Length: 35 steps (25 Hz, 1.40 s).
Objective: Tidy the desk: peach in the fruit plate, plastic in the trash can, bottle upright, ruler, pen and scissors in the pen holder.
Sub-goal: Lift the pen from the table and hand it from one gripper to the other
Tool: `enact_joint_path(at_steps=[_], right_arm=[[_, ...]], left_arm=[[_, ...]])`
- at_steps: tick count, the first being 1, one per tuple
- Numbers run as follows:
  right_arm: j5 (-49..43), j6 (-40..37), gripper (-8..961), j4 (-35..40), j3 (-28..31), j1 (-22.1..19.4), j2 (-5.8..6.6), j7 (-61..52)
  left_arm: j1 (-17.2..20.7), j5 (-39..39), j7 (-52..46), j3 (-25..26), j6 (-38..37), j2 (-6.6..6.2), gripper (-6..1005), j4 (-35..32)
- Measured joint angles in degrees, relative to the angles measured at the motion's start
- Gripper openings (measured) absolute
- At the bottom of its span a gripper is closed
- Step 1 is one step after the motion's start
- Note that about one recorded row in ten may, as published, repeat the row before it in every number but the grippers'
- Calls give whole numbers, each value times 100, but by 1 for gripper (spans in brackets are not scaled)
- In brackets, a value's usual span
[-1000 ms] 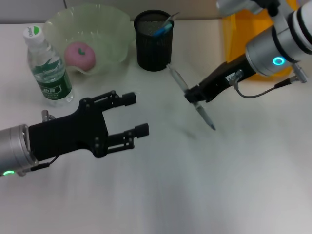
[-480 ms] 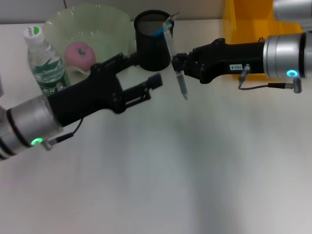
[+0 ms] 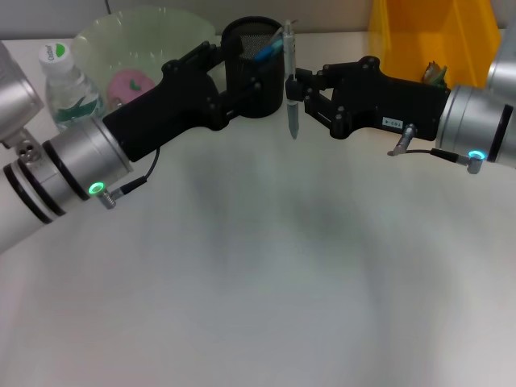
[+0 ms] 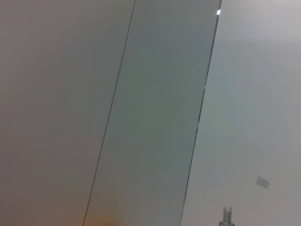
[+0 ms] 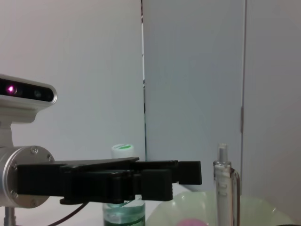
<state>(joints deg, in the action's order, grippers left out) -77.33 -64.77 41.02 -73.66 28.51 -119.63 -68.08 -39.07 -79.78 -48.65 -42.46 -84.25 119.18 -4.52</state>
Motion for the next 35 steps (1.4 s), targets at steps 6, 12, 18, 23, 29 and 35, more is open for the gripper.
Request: enact_joint_path(at_steps=[6,12,18,23,29,35], right_arm=[[846,66,110,-663,-231,175,-7,880],[1657,304,110,-919,-877,277,-21,1464],[1752,422,110,-952,-1022,314,-25,1487],[1773,421,110,-970,-1027,310,-25,1492],[1780,408,109,-981,-1028,289,-24,1495],[1783,383,109,-991,-1028,273,-24,1496]], left_arm=[[-185,26,26,36,167,0,753,146],[-317,30,129,50,276,0,753,285],[-334,32,185,57,311,7,752,298],[-334,33,239,89,313,9,752,306],[-331,14,278,109,314,9,647,321],[-343,-4,277,73,314,9,431,321]])
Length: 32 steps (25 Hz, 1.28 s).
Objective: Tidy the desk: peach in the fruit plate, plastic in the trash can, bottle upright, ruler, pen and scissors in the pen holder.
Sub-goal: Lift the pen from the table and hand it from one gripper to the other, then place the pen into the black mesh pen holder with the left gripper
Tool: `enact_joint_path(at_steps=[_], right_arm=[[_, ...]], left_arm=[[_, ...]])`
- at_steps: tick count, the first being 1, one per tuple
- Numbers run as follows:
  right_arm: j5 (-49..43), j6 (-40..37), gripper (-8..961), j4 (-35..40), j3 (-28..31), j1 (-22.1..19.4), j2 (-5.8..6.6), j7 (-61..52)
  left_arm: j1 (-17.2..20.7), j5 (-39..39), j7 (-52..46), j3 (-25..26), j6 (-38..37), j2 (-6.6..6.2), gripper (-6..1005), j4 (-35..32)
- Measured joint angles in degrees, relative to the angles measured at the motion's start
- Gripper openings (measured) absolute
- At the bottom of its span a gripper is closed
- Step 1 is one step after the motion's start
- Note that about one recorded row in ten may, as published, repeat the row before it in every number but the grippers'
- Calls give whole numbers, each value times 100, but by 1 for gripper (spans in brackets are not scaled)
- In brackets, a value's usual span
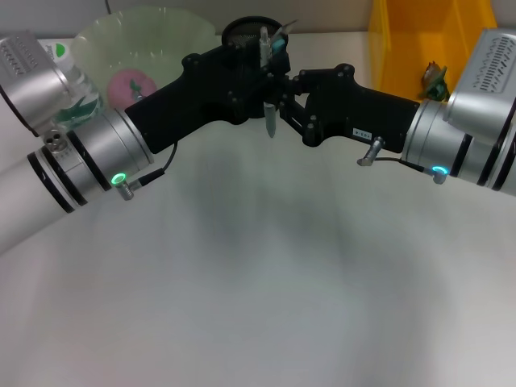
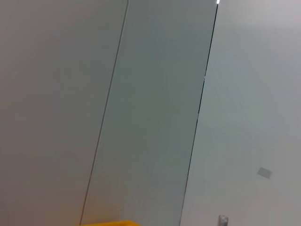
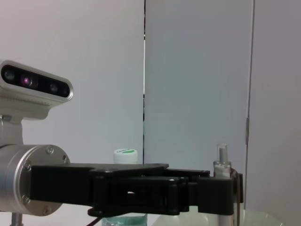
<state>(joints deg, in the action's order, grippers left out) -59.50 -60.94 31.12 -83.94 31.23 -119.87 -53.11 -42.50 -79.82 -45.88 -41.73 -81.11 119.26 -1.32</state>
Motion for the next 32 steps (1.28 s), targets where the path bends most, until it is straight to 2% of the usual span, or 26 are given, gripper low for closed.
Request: enact_joint_path(at_steps=[11,13,24,28,29,30,31,32], right_arm=[[61,-33,109,-4,-17,-18,0,2],[63,-50,109,-14,-17,-21,0,2],[71,-185,156,-132,85,-141,38,-47],[71,-161,325,-126,142,-235,37,-46],[71,-117,367,-179,199,-281,36,-27],[71,-117,393,-179,199,-281,36,-27],[69,-106,419,-233,232,-299,36,-21],[61,-99,445,-300,260,-316,37,-16]], left_arm=[[-32,15,-52,38,94,0,349,59],[-37,12,-61,34,107,0,190,63],[-39,33,-18,301,118,0,156,134],[-52,35,21,478,127,0,149,144],[-77,36,130,688,134,0,147,208],[-77,36,130,688,134,0,149,208],[-164,36,404,1055,129,0,152,371],[-164,36,404,1055,129,0,154,371]])
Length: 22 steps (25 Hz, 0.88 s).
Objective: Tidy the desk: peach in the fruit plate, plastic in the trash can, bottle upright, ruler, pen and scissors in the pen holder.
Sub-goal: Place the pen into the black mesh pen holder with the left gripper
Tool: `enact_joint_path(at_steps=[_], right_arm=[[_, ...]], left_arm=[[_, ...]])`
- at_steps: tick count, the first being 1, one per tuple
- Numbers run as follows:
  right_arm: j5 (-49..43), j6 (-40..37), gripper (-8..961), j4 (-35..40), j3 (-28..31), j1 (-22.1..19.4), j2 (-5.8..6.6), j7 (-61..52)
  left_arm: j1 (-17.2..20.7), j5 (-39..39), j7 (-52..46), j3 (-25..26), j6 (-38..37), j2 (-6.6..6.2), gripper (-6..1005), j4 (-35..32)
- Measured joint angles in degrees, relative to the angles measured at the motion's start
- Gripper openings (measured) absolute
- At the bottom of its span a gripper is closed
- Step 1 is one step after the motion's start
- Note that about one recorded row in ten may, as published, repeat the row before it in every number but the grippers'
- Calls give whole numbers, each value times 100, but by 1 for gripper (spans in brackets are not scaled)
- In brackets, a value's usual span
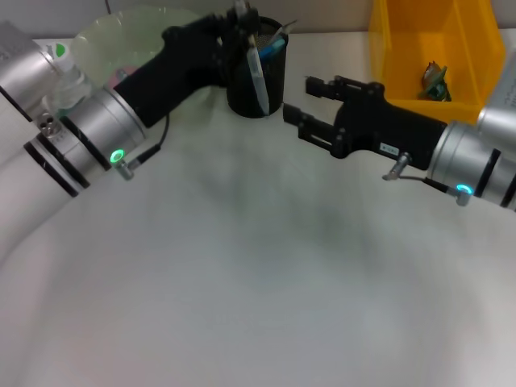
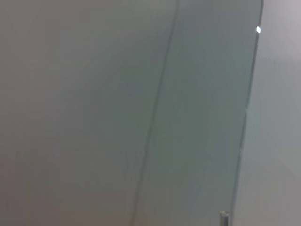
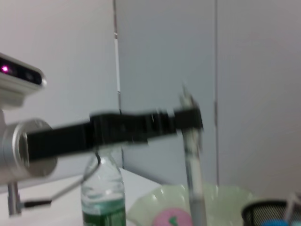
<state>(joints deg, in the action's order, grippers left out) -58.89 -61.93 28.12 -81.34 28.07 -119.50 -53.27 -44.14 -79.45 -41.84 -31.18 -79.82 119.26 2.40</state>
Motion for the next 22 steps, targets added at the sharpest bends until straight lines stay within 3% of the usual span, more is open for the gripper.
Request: enact_joint_path(at_steps=[7,10,12,14,17,22], right_arm=[[-4,159,615,-432,7,-56,-11,402],[-4,161,652,-496,-21,-58,-22,448],[-3,159,652,-534,-17,-57,-23,448],[-2,146,652,-547,-12,-57,-23,448],[0,106,652,-554,-14,-60,-23,449],[1,96,652,-562,7,-65,-15,450]], left_arm=[[-528,-58,1200,1257,384,0,171,600],[-680,-61,1371,1507,604,0,178,672],[-758,-61,1490,1638,705,0,183,700],[-1063,-64,2017,2045,1291,0,188,820],[-1232,-65,2575,2434,1836,0,195,932],[-1357,-66,3128,2831,2448,0,208,1017]])
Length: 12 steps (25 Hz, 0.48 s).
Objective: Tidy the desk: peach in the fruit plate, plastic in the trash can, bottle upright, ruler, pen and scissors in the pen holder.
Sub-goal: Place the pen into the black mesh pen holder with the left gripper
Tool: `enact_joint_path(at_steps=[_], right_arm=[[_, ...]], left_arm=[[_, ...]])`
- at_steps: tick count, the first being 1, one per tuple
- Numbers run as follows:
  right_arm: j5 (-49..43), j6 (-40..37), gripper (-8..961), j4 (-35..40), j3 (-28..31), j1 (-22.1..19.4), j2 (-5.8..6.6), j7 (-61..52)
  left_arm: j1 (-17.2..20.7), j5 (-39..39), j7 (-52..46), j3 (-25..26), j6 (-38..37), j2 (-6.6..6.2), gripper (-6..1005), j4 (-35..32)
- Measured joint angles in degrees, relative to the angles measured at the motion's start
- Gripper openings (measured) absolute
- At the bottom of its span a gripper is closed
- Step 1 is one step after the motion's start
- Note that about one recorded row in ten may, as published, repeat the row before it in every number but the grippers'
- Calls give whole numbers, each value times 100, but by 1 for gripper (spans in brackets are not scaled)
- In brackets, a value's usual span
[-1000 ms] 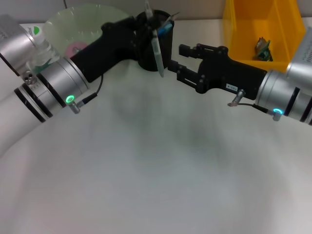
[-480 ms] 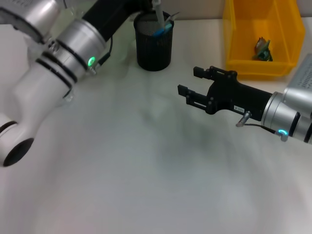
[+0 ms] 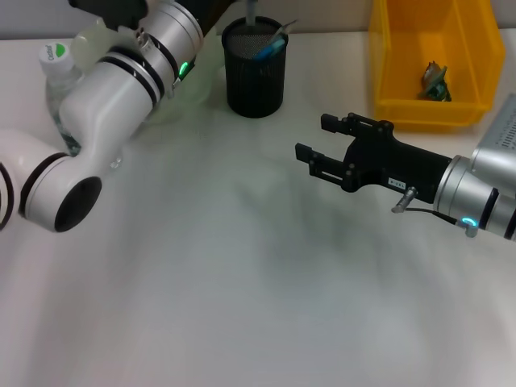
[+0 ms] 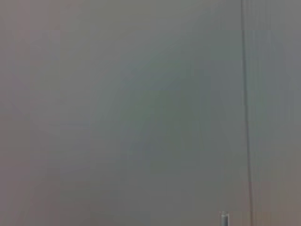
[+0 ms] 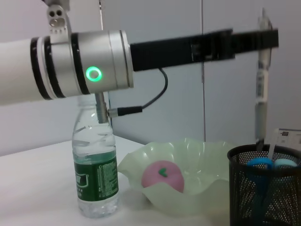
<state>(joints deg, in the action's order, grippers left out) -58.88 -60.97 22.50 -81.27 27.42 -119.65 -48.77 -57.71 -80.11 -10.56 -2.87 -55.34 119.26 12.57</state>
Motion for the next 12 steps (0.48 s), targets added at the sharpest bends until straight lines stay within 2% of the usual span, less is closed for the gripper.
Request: enact_joint_path(at_steps=[4,12], right_arm=[[0,-2,653,3,12,0,12,0],[-7,-2,653,37,15,1,25,0]], left_arm=[[-83,-3,52,99,468,0,217,-1],[-53,-5,24,258,504,0,237,49]])
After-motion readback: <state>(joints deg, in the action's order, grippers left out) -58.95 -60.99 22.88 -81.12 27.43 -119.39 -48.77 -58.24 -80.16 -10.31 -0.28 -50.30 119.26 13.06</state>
